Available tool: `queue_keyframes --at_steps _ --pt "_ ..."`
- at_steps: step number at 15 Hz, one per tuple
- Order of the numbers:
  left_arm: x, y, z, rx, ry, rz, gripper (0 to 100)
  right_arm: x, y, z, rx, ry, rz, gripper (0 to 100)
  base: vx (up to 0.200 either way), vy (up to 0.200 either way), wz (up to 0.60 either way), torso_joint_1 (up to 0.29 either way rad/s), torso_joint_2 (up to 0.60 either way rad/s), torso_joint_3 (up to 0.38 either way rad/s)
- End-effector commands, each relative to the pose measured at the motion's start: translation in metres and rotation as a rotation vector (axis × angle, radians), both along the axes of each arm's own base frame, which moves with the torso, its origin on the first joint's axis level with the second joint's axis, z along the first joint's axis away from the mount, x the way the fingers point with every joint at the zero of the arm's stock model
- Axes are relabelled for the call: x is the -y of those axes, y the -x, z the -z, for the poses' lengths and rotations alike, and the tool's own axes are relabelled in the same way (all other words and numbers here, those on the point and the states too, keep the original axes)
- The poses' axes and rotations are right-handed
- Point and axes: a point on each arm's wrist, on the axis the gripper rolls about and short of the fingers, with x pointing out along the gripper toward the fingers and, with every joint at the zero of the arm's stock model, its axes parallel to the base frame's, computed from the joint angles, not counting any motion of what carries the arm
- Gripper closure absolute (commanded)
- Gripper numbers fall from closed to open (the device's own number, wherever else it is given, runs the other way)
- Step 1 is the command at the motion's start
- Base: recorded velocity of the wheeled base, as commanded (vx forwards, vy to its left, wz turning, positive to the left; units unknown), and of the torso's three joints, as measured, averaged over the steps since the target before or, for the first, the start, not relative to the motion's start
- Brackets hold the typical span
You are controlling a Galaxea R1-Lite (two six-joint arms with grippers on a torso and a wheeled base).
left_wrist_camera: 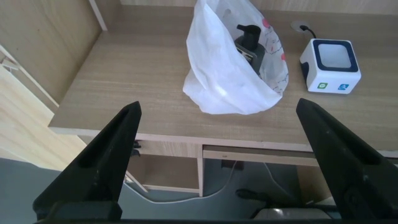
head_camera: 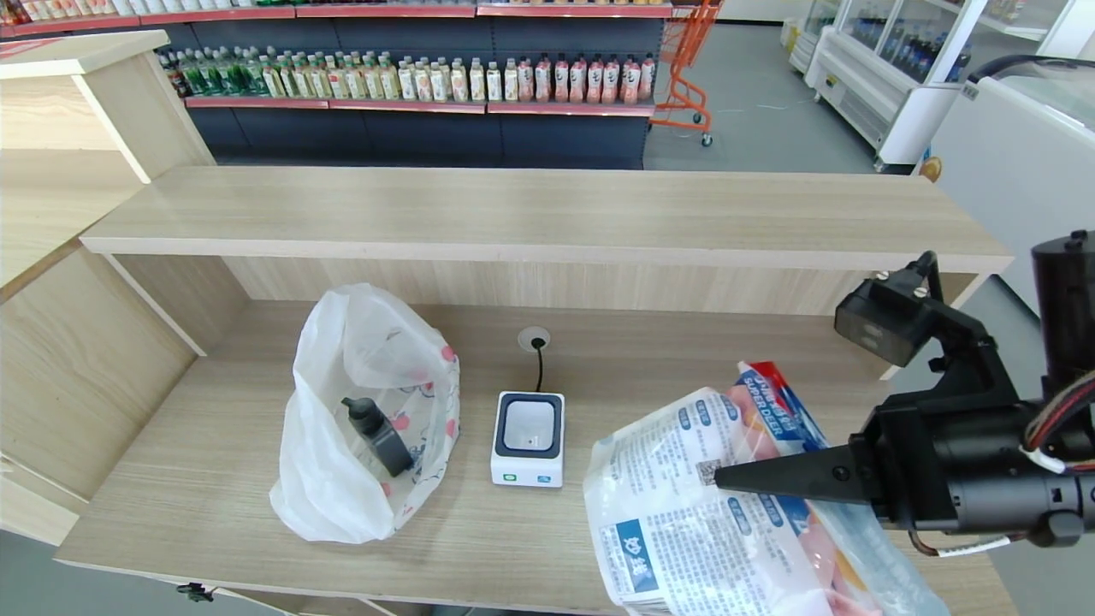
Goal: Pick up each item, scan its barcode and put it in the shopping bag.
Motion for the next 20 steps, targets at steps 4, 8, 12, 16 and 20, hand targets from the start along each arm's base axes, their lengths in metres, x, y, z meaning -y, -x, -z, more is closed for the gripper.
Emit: queue_keyframes --at_steps 4,8,12,16,20 --pt "0.0 0.0 0.0 0.0 0.0 0.001 0 -0.006 -0.007 0.009 -0.03 0.022 -0.003 100 0.0 0.0 0.0 0.0 0.0 0.0" --pt "0.0 0.0 0.0 0.0 0.0 0.001 0 -0.005 -0.007 0.009 -0.029 0.02 -0.001 100 0.0 0.0 0.0 0.0 0.0 0.0" --pt "0.0 0.0 0.0 0.0 0.0 0.001 0 -0.003 -0.006 0.007 -0.022 0.016 0.005 100 0.0 0.0 0.0 0.0 0.0 0.0" --pt "0.0 0.0 0.0 0.0 0.0 0.001 0 0.001 -0.001 0.0 0.197 0.095 0.06 100 0.0 0.0 0.0 0.0 0.0 0.0" --pt "0.0 0.0 0.0 0.0 0.0 0.001 0 0.025 0.012 -0.008 0.594 0.313 0.169 100 0.0 0.0 0.0 0.0 0.0 0.0"
